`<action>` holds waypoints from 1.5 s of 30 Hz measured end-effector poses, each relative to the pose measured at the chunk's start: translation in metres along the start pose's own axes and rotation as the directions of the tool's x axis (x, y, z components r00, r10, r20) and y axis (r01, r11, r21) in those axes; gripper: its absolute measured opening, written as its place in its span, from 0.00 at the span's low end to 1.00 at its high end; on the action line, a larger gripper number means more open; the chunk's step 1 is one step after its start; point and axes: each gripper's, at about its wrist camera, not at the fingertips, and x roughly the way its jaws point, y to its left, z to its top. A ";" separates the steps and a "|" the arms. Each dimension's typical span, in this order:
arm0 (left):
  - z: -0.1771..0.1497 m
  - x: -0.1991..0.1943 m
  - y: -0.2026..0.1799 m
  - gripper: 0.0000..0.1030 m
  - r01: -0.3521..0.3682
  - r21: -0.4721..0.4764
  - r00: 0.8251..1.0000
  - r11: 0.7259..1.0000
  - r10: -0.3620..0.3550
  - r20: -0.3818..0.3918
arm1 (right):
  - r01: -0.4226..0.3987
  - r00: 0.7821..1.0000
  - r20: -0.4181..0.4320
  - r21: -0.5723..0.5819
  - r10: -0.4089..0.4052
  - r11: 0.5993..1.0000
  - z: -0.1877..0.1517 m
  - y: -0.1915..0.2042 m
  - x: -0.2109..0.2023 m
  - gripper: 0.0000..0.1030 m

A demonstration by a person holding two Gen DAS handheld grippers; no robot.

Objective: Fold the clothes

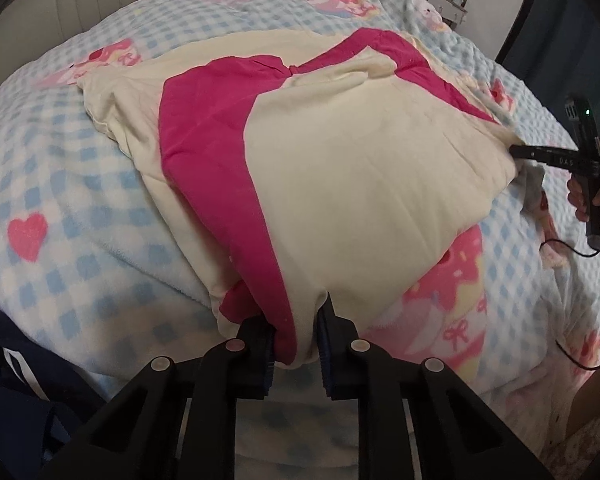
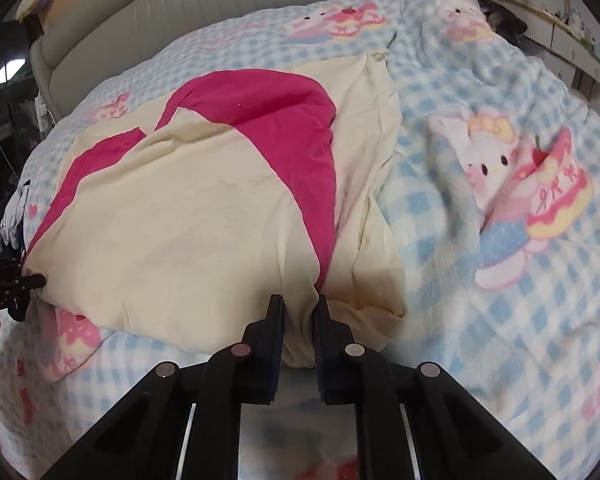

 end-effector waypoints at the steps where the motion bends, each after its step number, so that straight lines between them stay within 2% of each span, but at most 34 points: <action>1: -0.001 -0.005 -0.001 0.14 0.013 0.009 1.000 1.000 -0.013 0.000 | -0.009 1.000 0.000 -0.006 0.009 1.000 0.001 -0.001 -0.009 0.10; 6: -0.009 -0.028 -0.006 0.14 0.072 0.057 0.997 0.996 -0.072 -0.003 | -0.011 1.000 -0.016 -0.180 0.008 0.984 0.010 0.024 -0.048 0.10; 9: -0.015 -0.033 -0.010 0.13 0.081 0.084 0.997 0.993 -0.079 -0.026 | -0.004 0.998 -0.058 -0.221 -0.009 0.975 -0.003 0.028 -0.058 0.10; 14: -0.035 -0.037 -0.014 0.13 0.118 0.067 0.989 0.991 -0.112 -0.095 | -0.020 0.986 -0.165 -0.133 -0.002 0.991 -0.048 0.013 -0.062 0.10; 17: -0.040 -0.050 -0.018 0.12 0.156 0.052 0.984 0.986 -0.151 -0.094 | -0.044 0.983 -0.181 -0.089 0.028 0.995 -0.060 0.010 -0.071 0.10; 19: -0.043 -0.057 -0.019 0.12 0.206 0.024 0.974 0.978 -0.203 -0.097 | -0.040 0.983 -0.182 -0.083 0.024 0.996 -0.061 0.009 -0.081 0.10; 22: -0.056 -0.058 -0.028 0.12 0.257 0.031 0.957 0.966 -0.250 -0.150 | -0.024 0.978 -0.208 -0.085 0.006 0.996 -0.068 0.004 -0.094 0.10; 25: -0.072 -0.049 -0.036 0.12 0.306 0.012 0.930 0.952 -0.296 -0.219 | -0.013 0.975 -0.222 -0.063 -0.001 0.998 -0.082 -0.006 -0.099 0.10; 28: -0.078 -0.034 -0.031 0.14 0.257 -0.007 0.936 0.966 -0.251 -0.247 | 0.007 0.977 -0.212 -0.018 -0.011 1.000 -0.091 -0.014 -0.095 0.12; 32: -0.070 -0.034 -0.020 0.15 0.292 -0.022 0.918 0.956 -0.287 -0.274 | 0.033 0.979 -0.201 0.018 -0.028 0.999 -0.095 -0.016 -0.087 0.16; 36: -0.057 -0.044 -0.019 0.16 0.288 0.087 0.904 0.954 -0.241 -0.355 | 0.050 0.978 -0.205 0.052 -0.039 0.997 -0.100 -0.027 -0.095 0.22; 38: -0.052 -0.049 -0.019 0.17 0.290 0.136 0.890 0.947 -0.215 -0.402 | 0.120 0.985 -0.144 0.142 -0.099 0.983 -0.101 -0.045 -0.111 0.22; 39: -0.050 -0.052 -0.019 0.17 0.277 0.165 0.893 0.947 -0.190 -0.408 | 0.172 0.982 -0.107 0.181 -0.154 0.968 -0.101 -0.053 -0.120 0.22; 41: -0.044 -0.059 -0.014 0.17 0.215 0.216 0.920 0.952 -0.123 -0.372 | 0.214 0.976 -0.084 0.220 -0.200 0.952 -0.095 -0.066 -0.125 0.23; 43: -0.033 -0.063 -0.007 0.17 0.136 0.220 0.958 0.966 -0.072 -0.278 | 0.195 0.980 -0.082 0.217 -0.182 0.956 -0.085 -0.065 -0.116 0.23; 45: -0.012 -0.057 -0.005 0.17 0.094 0.197 0.983 0.976 -0.059 -0.176 | 0.164 0.985 -0.082 0.204 -0.150 0.965 -0.074 -0.059 -0.104 0.23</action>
